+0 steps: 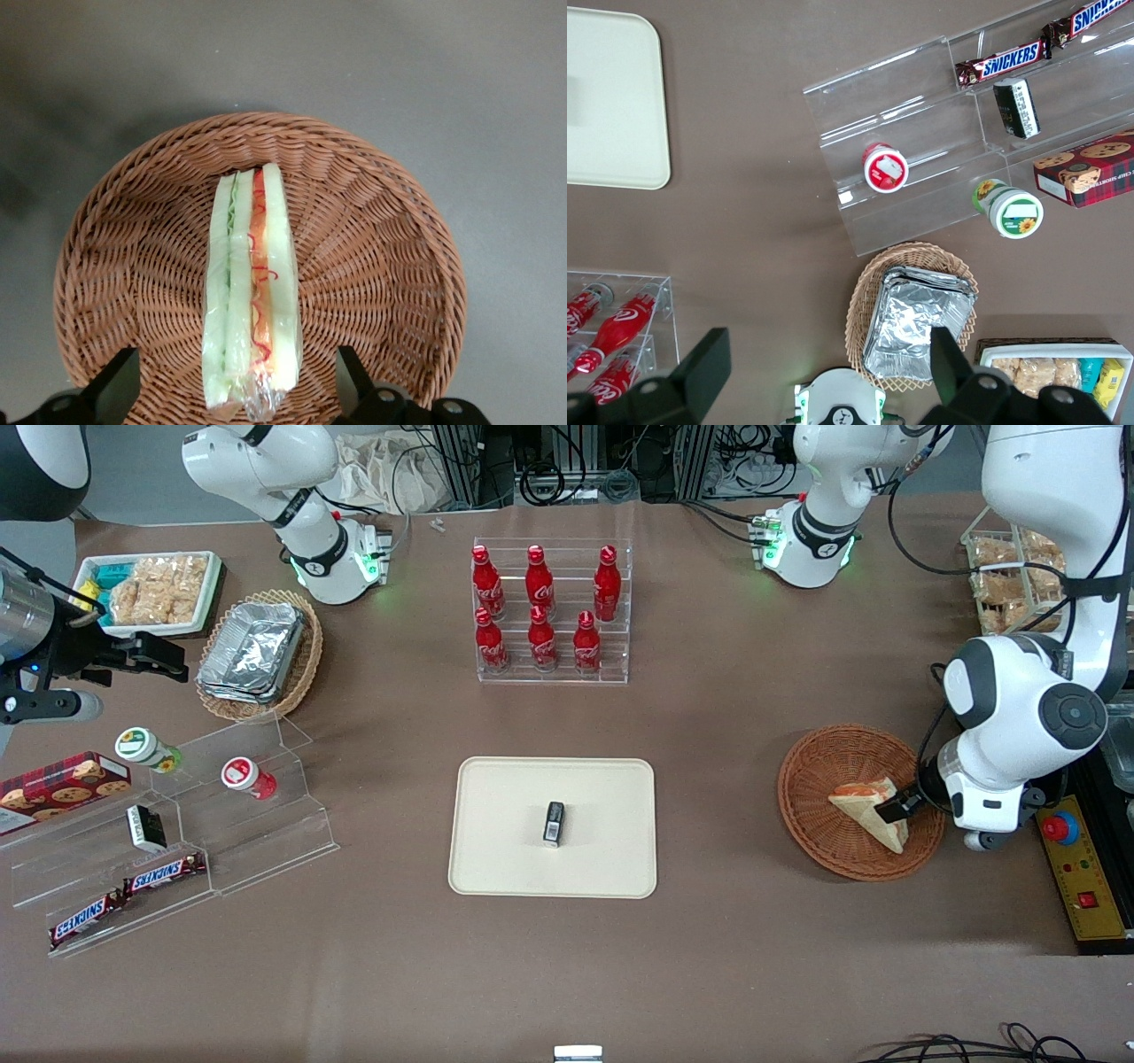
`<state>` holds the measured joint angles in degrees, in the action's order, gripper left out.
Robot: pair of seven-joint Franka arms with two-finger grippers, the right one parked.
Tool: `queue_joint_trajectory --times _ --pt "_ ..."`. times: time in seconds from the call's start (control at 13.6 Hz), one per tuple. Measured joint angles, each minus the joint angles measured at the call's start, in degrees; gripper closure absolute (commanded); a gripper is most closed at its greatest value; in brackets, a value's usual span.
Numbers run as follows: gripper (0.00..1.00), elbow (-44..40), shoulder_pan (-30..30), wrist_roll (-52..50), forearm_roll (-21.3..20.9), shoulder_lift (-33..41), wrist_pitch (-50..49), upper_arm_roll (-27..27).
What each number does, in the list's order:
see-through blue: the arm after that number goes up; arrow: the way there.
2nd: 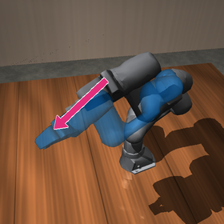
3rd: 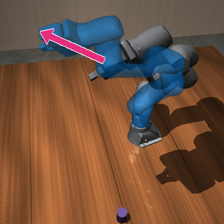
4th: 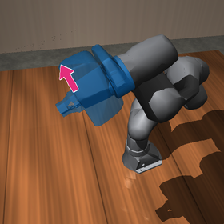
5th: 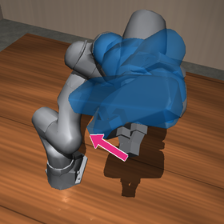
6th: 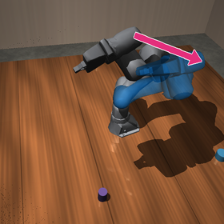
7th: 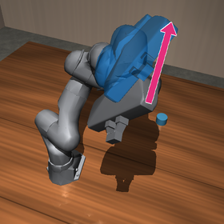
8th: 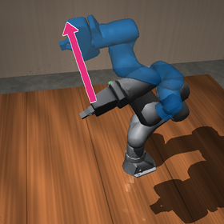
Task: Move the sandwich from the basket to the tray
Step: 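Close the left gripper on the wrapped sandwich's edge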
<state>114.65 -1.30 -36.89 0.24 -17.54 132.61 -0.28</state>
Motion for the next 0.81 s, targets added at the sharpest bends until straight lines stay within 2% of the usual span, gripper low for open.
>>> queue_joint_trajectory --times 0.37,0.44,0.66,0.81 --pt "0.02 3.0 -0.3 -2.2 0.2 -1.7 4.3 0.0" --pt "0.07 3.4 -0.3 -2.3 0.3 -1.8 4.7 0.0" --pt "0.34 3.5 -0.4 -4.5 0.5 -1.8 5.0 0.0" --pt "0.6 3.4 -0.4 -6.0 0.5 -1.8 5.2 0.1"
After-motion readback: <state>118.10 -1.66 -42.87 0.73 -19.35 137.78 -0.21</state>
